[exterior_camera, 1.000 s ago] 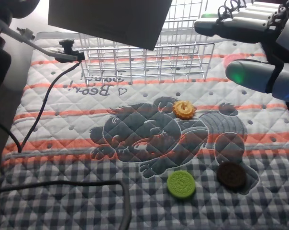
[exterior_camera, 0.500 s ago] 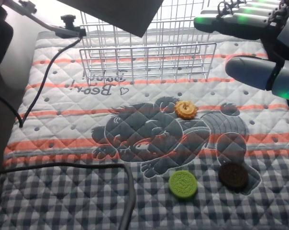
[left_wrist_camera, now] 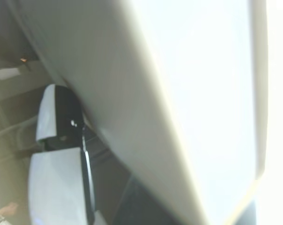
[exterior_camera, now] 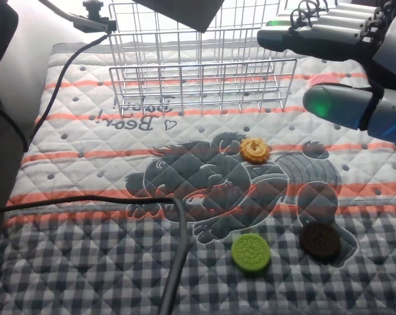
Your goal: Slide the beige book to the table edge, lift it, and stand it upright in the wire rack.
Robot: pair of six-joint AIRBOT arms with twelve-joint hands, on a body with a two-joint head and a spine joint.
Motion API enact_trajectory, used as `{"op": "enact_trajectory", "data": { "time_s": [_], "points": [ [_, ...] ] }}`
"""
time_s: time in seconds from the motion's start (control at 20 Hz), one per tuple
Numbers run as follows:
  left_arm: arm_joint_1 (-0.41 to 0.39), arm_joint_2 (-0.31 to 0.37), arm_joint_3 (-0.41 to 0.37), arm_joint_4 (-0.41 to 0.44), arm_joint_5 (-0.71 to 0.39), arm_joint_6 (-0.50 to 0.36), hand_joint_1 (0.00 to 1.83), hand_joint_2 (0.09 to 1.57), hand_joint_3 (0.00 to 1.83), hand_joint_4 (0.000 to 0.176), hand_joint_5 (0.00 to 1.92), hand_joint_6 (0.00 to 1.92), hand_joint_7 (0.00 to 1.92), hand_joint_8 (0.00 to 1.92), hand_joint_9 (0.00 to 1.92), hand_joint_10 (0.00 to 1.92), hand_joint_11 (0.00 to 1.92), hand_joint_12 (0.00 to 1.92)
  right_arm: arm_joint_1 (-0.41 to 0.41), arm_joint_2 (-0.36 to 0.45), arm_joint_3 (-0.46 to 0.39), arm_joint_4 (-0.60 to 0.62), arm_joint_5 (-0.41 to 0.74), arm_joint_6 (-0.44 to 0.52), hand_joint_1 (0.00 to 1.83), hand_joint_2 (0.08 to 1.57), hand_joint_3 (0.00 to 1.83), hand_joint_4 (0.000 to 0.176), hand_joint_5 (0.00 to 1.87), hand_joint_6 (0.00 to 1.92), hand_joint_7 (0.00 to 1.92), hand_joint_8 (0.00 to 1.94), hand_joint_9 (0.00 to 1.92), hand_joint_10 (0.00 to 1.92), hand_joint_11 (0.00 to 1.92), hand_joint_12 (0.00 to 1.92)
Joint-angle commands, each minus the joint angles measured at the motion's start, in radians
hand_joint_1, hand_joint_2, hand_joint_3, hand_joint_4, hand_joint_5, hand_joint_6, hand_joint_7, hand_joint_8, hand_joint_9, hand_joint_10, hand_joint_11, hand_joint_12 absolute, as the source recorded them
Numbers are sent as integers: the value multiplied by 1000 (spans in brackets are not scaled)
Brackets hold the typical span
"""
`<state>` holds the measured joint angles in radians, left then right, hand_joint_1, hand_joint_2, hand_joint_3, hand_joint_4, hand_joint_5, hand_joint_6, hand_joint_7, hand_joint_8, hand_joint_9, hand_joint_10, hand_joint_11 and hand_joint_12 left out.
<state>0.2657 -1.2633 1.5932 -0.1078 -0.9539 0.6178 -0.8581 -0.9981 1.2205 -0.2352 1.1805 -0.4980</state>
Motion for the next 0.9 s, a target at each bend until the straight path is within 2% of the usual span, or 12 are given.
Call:
{"op": "enact_trajectory", "data": {
  "time_s": [0.0,0.1,0.2,0.3,0.4,0.45,0.5,0.55,0.65,0.7,0.8,0.85],
  "points": [
    [-15,10,3,-14,-110,-10,1251,1101,0,0,908,1044,1141,807,1363,319,1065,1099,8,-2,5,38,121,6,68,1440,0,0,387,2,392,1,353,0,343,0],
    [-11,12,7,-6,-112,-9,1247,1097,0,0,926,1017,1135,815,1375,241,1032,1151,8,-5,7,38,123,8,74,1415,0,0,409,8,406,7,358,8,349,10],
    [-1,17,8,1,-114,-6,1244,1084,1,0,948,1042,1178,683,1383,199,998,1066,8,-13,12,37,127,13,74,1408,0,0,421,10,430,12,382,13,364,15],
    [2,19,10,14,-113,0,1241,1092,1,0,943,1032,1142,777,1395,199,974,1089,8,-21,21,33,132,21,82,1389,0,0,426,4,447,7,393,8,363,10],
    [6,23,8,20,-119,1,1253,1081,0,0,968,964,1168,767,1393,209,927,1080,8,-26,25,30,137,26,56,1415,6,0,398,0,416,0,376,0,355,5],
    [13,23,7,20,-125,3,1362,1076,0,0,953,937,1130,748,1099,897,899,1034,8,-29,27,30,138,28,53,1423,9,0,400,2,423,5,388,6,358,6],
    [22,23,7,13,-132,8,1377,1085,2,0,981,922,1092,795,962,1128,797,1098,8,-31,28,30,138,29,55,1428,10,0,397,2,422,4,391,6,367,10],
    [31,24,6,3,-139,12,1265,1086,1,0,1005,906,1093,860,999,924,767,1183,8,-33,29,30,138,29,53,1431,10,0,393,0,422,4,394,7,369,10],
    [57,26,3,-23,-154,13,1255,1077,1,0,1006,875,1140,842,1173,619,860,1027,8,-35,30,30,139,30,34,1433,7,0,386,0,410,0,383,1,355,3],
    [67,26,4,-33,-160,18,1260,1076,1,0,1024,819,1129,894,1208,599,876,1020,8,-36,31,30,139,31,77,1431,2,0,398,3,422,3,393,3,360,5],
    [80,32,2,-39,-165,21,1256,1086,1,0,983,898,1125,886,1244,527,921,987,8,-38,31,30,139,32,104,1430,0,0,408,4,440,5,415,6,400,17],
    [85,39,-3,-40,-169,23,1454,1074,9,0,960,859,1105,807,1111,926,772,1329,8,-40,32,30,139,32,103,1421,0,0,420,8,455,10,428,10,411,20]
  ]
}}
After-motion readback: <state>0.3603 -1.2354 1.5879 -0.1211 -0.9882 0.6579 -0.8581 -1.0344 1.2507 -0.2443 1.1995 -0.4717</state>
